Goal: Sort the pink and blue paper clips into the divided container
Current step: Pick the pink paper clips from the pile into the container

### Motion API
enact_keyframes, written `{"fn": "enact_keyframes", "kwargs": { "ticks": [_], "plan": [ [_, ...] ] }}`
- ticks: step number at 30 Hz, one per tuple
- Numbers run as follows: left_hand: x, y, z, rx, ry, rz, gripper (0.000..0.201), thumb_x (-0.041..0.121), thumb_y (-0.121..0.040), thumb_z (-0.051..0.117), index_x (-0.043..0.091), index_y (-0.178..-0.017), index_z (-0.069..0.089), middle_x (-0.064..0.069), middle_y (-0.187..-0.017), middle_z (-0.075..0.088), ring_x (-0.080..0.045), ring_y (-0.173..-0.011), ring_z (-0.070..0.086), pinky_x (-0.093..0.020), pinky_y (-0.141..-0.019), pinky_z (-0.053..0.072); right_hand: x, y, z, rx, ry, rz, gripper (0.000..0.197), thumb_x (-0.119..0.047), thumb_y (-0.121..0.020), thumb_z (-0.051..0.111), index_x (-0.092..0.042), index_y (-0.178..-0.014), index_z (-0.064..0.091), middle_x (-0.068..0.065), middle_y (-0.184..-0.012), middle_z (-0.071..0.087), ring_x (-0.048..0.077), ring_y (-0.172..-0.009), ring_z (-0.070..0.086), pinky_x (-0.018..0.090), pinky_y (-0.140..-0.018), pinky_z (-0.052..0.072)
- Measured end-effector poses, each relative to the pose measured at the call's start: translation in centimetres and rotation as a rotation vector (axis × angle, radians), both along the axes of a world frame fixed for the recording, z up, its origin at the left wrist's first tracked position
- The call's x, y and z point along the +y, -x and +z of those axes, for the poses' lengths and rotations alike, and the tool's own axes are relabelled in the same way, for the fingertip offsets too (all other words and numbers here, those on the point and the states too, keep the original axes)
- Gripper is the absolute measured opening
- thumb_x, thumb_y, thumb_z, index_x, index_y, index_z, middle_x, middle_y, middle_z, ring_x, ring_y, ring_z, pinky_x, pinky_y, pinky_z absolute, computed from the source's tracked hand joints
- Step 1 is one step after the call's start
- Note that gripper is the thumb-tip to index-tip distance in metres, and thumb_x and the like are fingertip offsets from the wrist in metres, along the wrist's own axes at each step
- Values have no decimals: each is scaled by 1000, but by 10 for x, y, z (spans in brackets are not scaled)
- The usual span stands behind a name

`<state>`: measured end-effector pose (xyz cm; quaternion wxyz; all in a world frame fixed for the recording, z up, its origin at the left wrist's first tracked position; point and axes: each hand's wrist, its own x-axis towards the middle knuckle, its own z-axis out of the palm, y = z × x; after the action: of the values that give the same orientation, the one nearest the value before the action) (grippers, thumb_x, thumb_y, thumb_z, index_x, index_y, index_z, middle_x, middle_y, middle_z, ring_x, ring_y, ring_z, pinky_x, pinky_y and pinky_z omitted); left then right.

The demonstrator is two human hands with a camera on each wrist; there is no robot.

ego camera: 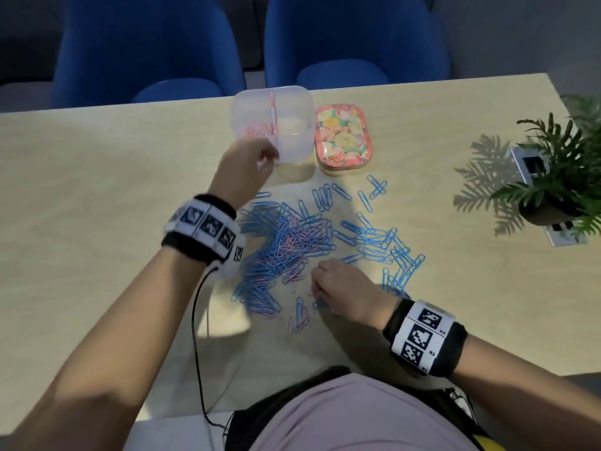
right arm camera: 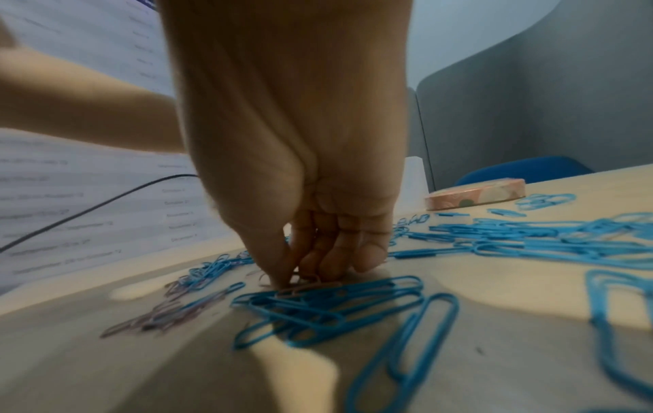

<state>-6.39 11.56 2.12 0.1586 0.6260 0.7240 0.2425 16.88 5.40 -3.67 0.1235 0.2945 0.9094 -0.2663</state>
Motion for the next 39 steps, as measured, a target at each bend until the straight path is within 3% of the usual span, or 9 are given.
{"fn": "enact_keyframes", "kwargs": {
  "ticks": [8,10,13,17,20,23,28,35,39],
  "plan": [
    [-105,-48,-50,-8,265,-261,7,17,-81,65,13,-87,65,-6,-87,60,-22,-84,53,-35,-75,43,35,-32,12,352,468,-602,21,2,-89,47,-6,-85,67,-2,-70,60,1,-57,54,14,-58,44],
    [-120,-58,-56,3,282,-289,11,21,-81,65,12,-88,65,-7,-90,59,-22,-87,53,-33,-76,41,41,-34,13,468,665,-893,36,5,-88,35,-7,-65,59,3,-53,48,12,-41,43,17,-40,34],
    [-134,-69,-62,89,271,-263,8,22,-80,66,15,-84,65,-6,-88,60,-25,-86,55,-34,-73,43,43,-33,13,534,900,-1116,31,1,-84,30,-3,-58,46,7,-47,37,14,-34,28,14,-37,18],
    [-139,-68,-63,174,221,-234,11,19,-72,72,16,-78,64,-4,-80,64,-25,-77,58,-29,-64,41,33,-30,8,364,665,-841,28,-13,-89,53,-12,-62,49,-4,-40,43,5,-31,29,17,-34,20],
    [-141,-62,-62,206,218,-260,18,16,-60,78,18,-71,64,1,-69,65,-23,-65,61,-28,-57,45,29,-27,2,252,226,-519,6,-19,-81,67,-16,-79,62,-7,-54,43,4,-50,39,21,-52,30],
    [-144,-60,-62,241,240,-250,20,19,-57,80,20,-68,62,2,-64,65,-23,-62,60,-28,-56,45,31,-25,0,100,78,-406,9,-24,-81,64,-17,-87,62,-6,-74,54,13,-74,49,26,-66,34],
    [-144,-67,-57,231,345,-174,7,20,-71,70,18,-76,67,-4,-79,69,-27,-82,57,-34,-71,41,33,-26,2,109,171,-396,9,-16,-83,60,-12,-75,57,-5,-69,52,15,-67,50,18,-58,34],
    [-142,-76,-64,369,407,-236,15,13,-84,52,16,-96,61,-4,-101,61,-26,-99,53,-35,-81,39,33,-45,15,504,869,-799,19,9,-88,48,-8,-80,54,5,-60,65,10,-40,51,17,-37,34],
    [-142,-76,-61,284,412,-259,15,9,-86,50,13,-98,57,-6,-101,61,-25,-97,58,-35,-80,43,23,-41,14,433,773,-696,18,4,-87,47,-8,-80,58,0,-58,61,6,-41,51,16,-39,35]
  ]
}}
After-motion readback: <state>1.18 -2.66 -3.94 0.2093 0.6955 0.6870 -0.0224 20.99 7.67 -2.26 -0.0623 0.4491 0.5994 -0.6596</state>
